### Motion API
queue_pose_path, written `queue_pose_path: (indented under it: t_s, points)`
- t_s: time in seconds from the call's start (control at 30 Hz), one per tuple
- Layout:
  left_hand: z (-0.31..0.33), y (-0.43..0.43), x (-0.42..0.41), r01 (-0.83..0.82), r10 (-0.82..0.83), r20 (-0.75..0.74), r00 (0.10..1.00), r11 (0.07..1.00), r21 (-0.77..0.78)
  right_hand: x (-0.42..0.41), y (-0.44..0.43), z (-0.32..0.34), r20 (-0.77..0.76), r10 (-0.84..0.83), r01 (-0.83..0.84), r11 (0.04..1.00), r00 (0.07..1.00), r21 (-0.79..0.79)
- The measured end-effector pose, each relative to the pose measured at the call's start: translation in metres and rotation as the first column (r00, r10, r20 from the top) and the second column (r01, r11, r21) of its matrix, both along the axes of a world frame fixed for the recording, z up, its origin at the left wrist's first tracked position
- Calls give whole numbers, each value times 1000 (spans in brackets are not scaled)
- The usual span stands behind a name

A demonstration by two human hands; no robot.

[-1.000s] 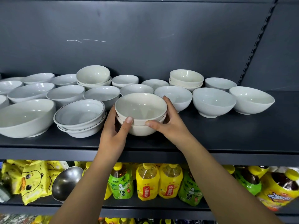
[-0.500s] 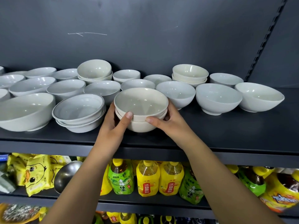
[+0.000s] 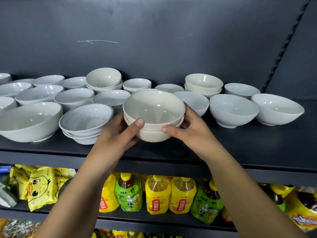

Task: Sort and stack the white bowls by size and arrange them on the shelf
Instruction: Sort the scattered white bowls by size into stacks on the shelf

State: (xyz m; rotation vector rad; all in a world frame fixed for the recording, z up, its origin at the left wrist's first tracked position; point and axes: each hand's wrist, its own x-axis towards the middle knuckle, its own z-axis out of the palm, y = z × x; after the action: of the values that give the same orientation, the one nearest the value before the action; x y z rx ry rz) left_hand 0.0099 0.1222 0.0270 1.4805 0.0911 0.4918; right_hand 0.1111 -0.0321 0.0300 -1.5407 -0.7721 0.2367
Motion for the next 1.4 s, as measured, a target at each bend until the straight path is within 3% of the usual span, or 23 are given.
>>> queue_pose_path:
  t_s: [0.17, 0.53, 0.83, 1.0, 1.13, 1.4]
  points:
    - [37, 3, 20, 65, -68, 104, 992, 997, 34, 9, -6, 44, 120, -41, 36, 999, 992, 37]
    - [111, -28, 127, 266, -265, 111, 958, 964, 11, 88, -52, 130, 275, -188, 230, 964, 943, -129]
    - [92, -65, 218, 113, -118, 64, 991, 991, 78, 188, -88, 121, 181, -75, 113, 970, 981, -213]
    - [75, -62, 235, -13, 31, -57, 998, 958, 287, 222, -84, 94, 94, 24, 0, 968, 995, -249]
    - [69, -54, 241, -17, 70, -120, 990, 920, 391, 234, -74, 81, 85, 28, -2, 957, 996, -290]
    - [58, -52, 252, 2, 82, -168, 982, 894, 447, 245, -67, 62, 54, 13, 4, 954, 998, -300]
